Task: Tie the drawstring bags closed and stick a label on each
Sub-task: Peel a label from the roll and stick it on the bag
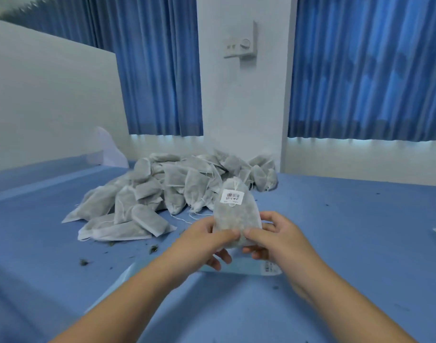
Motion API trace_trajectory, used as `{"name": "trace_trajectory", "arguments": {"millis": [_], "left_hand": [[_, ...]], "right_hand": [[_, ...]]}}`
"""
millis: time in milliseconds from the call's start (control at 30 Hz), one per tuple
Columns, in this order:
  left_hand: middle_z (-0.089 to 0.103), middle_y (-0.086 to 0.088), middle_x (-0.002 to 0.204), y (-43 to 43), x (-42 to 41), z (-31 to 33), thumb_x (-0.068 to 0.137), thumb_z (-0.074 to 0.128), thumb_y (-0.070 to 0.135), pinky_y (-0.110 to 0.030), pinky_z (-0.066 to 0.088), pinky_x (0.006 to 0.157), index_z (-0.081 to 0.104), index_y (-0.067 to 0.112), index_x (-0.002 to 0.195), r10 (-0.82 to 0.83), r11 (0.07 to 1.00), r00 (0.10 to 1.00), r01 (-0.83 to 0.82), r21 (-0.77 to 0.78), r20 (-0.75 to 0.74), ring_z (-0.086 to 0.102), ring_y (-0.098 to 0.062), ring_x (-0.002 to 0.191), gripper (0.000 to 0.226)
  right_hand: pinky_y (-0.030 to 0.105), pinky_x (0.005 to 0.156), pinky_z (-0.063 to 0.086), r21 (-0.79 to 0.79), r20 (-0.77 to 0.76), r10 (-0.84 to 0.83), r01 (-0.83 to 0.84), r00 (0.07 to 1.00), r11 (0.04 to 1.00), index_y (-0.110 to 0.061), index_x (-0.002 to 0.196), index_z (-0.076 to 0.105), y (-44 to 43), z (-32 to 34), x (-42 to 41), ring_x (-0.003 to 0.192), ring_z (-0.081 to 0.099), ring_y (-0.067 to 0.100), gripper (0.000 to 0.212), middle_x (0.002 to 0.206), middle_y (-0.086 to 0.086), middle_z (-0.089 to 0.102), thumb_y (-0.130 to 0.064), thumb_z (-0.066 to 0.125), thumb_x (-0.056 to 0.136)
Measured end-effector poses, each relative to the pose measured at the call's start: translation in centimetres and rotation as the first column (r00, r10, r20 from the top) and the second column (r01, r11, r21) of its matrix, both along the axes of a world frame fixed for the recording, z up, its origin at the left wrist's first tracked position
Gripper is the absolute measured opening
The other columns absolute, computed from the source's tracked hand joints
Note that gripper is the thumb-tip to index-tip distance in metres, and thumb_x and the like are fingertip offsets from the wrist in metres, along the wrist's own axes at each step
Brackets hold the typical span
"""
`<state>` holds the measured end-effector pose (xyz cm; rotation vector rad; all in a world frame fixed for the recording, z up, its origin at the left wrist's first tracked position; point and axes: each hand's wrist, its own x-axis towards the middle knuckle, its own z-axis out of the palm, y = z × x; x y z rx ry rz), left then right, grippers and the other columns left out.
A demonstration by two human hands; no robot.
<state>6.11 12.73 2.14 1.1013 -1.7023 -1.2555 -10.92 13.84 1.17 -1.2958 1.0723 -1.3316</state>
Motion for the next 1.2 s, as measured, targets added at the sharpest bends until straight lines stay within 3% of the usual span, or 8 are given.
{"name": "trace_trajectory", "arguments": {"millis": [300,433,600,867,1100,1200], "left_hand": [[0.066,-0.006,0.084,-2.8,3.1,0.0,0.094,0.059,0.021,-0.029,0.046,0.055,0.065,0.004,0.109,0.147,0.987,0.97,-0.131,0.091,-0.192,0.057,-0.02,0.062,0.023],[0.065,-0.003,0.074,-3.5,-0.4,0.1,0.094,0.056,0.014,-0.028,0.046,0.052,0.066,0.007,0.102,0.089,0.994,0.947,-0.064,0.091,-0.307,0.055,-0.02,0.059,0.015],[0.068,-0.011,0.087,-3.7,-8.3,-0.2,0.093,0.056,0.008,-0.029,0.049,0.053,0.062,0.009,0.111,0.002,0.992,0.922,0.046,0.115,-0.387,0.058,-0.02,0.057,0.02],[0.072,-0.009,0.092,-0.9,-23.7,-2.3,0.094,0.057,0.01,-0.028,0.052,0.056,0.065,0.011,0.109,-0.178,0.947,0.9,0.266,0.179,-0.399,0.062,-0.017,0.058,0.017],[0.063,-0.003,0.099,1.5,-32.3,-2.8,0.093,0.056,0.012,-0.026,0.049,0.054,0.063,0.023,0.103,-0.231,0.935,0.914,0.303,0.182,-0.335,0.062,-0.014,0.057,0.017],[0.063,-0.001,0.102,1.9,-33.9,-2.2,0.092,0.056,0.013,-0.027,0.051,0.057,0.063,0.025,0.103,-0.258,0.933,0.912,0.321,0.161,-0.319,0.062,-0.013,0.056,0.017]], "right_hand": [[0.029,0.061,0.052,0.097,0.116,0.047,-0.059,0.992,0.994,-0.007,0.108,0.06,-3.5,0.5,5.4,0.065,0.069,0.02,0.02,0.079,0.007,0.074,-0.01,0.062,0.088],[0.029,0.062,0.052,0.082,0.174,-0.036,0.022,0.984,0.996,-0.004,0.106,0.06,-3.3,0.9,2.5,0.065,0.068,0.021,0.018,0.079,0.01,0.073,-0.007,0.061,0.088],[0.028,0.062,0.051,0.067,0.245,-0.226,0.216,0.943,0.974,-0.004,0.106,0.061,-1.0,0.5,-4.8,0.067,0.069,0.021,0.017,0.083,0.011,0.074,-0.007,0.059,0.089],[0.025,0.059,0.051,0.173,0.29,-0.52,0.491,0.803,0.854,-0.003,0.097,0.061,5.4,-1.3,-18.6,0.068,0.068,0.019,0.01,0.079,0.01,0.073,-0.007,0.061,0.089],[0.02,0.051,0.049,0.169,0.365,-0.682,0.676,0.633,0.718,-0.008,0.09,0.057,9.4,0.6,-28.1,0.057,0.062,0.013,0.005,0.064,0.004,0.066,-0.005,0.061,0.088],[0.016,0.057,0.053,0.107,0.506,-0.66,0.719,0.555,0.687,-0.002,0.094,0.058,9.8,4.1,-32.7,0.071,0.067,0.013,0.003,0.086,0.011,0.065,-0.002,0.058,0.091]]}}
